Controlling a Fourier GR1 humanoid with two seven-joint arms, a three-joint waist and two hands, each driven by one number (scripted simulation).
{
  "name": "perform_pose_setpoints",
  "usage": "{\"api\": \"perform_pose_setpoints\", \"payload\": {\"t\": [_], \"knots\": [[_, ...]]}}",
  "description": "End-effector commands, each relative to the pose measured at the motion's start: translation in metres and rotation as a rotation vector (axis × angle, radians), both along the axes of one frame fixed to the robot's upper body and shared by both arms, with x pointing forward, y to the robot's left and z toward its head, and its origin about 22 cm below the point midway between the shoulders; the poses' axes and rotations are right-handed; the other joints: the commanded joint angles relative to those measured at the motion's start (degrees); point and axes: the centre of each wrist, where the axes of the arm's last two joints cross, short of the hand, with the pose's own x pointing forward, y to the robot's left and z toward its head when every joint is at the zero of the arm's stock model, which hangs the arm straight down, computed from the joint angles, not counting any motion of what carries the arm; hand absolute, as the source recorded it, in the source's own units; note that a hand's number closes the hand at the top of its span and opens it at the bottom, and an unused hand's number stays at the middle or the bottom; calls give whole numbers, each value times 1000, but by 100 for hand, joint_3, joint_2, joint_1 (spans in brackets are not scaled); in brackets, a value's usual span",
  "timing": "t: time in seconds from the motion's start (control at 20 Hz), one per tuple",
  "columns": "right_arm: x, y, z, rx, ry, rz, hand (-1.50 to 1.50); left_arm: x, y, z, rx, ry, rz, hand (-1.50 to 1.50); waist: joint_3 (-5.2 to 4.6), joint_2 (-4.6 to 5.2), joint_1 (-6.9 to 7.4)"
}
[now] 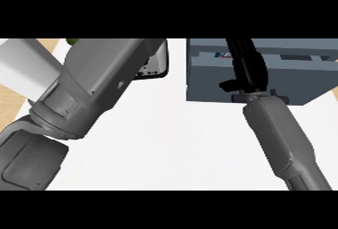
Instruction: Pick up the can, place it into the drawer and close the drawer
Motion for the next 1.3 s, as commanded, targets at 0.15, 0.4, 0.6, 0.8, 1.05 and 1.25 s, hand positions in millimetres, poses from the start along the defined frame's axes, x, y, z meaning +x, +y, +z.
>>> {"api": "perform_pose_setpoints", "payload": {"t": [0.15, 0.4, 0.6, 0.8, 1.05, 1.25], "knots": [[34, -1, 15, 0, -91, -68, -150, 3, 26, -4, 10, 11, -4, -150, 0, 8, 180], [49, 5, 28, -44, -106, -96, -150, 0, 37, 6, 1, 13, -18, -150, -3, 5, 299], [54, 29, 32, -27, -114, -97, -150, 1, 55, -9, 10, 26, -20, -150, -5, 22, 359], [63, 17, 56, -29, -150, -96, -150, -5, 56, -18, 15, 34, -20, -150, -1, 15, 392], [68, 13, 68, 49, -168, -84, -150, -5, 76, -20, 8, 30, -36, -150, 4, 88, 448], [70, 23, 81, 157, -166, -16, -150, -8, 94, -26, 7, 42, -20, -150, 5, 3, 477]]}}
